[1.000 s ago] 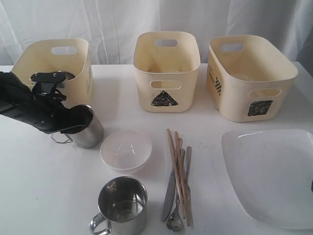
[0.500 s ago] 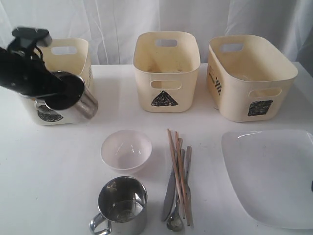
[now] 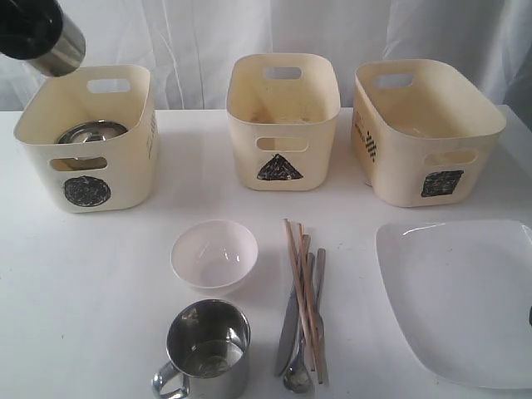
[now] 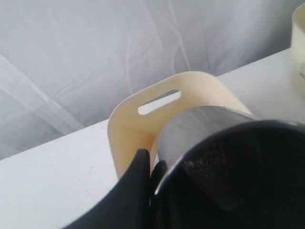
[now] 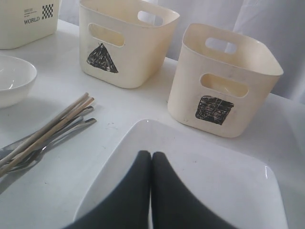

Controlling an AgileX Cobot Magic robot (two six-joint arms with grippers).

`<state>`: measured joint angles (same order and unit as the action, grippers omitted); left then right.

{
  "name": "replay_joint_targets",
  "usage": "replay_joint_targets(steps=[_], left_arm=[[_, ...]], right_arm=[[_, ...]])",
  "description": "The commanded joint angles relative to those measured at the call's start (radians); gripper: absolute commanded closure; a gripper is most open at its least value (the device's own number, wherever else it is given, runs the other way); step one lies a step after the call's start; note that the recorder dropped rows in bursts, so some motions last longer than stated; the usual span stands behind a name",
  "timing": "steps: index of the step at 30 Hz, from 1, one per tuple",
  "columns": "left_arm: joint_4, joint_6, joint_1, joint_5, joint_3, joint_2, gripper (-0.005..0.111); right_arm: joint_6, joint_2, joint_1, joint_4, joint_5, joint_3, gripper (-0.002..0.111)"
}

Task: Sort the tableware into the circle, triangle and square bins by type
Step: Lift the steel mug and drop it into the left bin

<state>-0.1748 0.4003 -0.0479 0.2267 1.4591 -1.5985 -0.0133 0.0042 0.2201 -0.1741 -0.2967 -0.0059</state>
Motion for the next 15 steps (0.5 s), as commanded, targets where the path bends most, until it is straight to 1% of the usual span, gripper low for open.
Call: replay_joint_targets(steps=[1, 4, 7, 9, 14, 15], left_arm=[[-0.042, -0.012, 0.025, -0.037, 0.093, -0.2, 0.107], [-0.047, -0.012, 0.025, -0.048, 0.161, -0.323, 0.107], [-0.088, -0.012, 0.025, -0.033, 0.211, -0.41, 0.105], [-0.093, -0.012, 0.025, -0.02, 0.236, -0.442, 0.098], [-0.106, -0.012, 0.025, 0.031, 0.256, -0.466, 0.071], [-0.114, -0.012, 0.025, 0.052, 0.259, -0.46, 0.067]], right_arm=[[0.005, -0.004, -0.007, 0.002, 0.008, 0.006, 0.108], [0.005, -0.004, -0.007, 0.002, 0.008, 0.006, 0.108], [0.005, -0.004, -0.007, 0.002, 0.008, 0.006, 0.108], [0.005, -0.004, -0.007, 0.002, 0.008, 0.006, 0.108], [0.005, -0.004, -0.007, 0.002, 0.008, 0.006, 0.108], [0.005, -0.004, -0.007, 0.002, 0.008, 0.006, 0.108]])
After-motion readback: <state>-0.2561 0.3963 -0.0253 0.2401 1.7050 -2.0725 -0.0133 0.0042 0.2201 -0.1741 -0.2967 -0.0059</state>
